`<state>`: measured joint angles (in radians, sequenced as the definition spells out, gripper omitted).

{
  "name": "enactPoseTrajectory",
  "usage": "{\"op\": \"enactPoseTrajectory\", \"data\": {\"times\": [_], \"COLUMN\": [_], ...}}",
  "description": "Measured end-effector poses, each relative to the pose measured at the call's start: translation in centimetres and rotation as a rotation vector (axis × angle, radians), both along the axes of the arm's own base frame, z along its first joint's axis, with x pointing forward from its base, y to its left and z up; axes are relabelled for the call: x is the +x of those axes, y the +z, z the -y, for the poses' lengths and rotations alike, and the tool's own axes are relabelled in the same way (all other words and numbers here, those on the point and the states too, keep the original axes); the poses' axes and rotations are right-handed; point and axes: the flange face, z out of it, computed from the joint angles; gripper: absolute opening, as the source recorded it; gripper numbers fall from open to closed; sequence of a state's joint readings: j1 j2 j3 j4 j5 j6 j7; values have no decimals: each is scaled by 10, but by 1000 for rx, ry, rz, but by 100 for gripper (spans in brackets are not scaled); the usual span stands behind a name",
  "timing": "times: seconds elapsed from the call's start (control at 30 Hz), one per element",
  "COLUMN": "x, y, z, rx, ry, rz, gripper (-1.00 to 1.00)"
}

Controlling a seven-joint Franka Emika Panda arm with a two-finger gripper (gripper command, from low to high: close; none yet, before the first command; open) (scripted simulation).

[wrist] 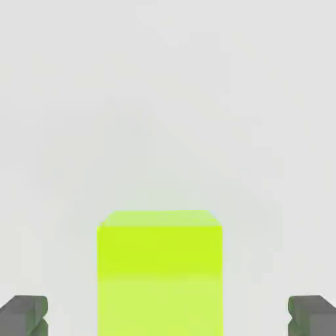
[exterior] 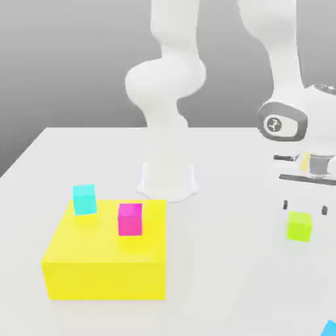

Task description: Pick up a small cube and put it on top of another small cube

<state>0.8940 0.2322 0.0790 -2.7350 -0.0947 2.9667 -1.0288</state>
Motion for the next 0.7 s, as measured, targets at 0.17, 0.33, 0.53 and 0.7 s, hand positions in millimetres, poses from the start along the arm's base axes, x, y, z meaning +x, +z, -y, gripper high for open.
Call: {"op": "enactPoseTrajectory", "data": {"times": [0.17,0.33,0.53,0.7], "x": [-1,-1,11,89], "y": [-18,-12,43,92], "z": [1,1,10,92], "rx": [-2,-3,-7,-35], "ry": [2,1,-16,-145], "rz": [0,-1,5,38], "gripper": [-100,-100,-100,-100]}}
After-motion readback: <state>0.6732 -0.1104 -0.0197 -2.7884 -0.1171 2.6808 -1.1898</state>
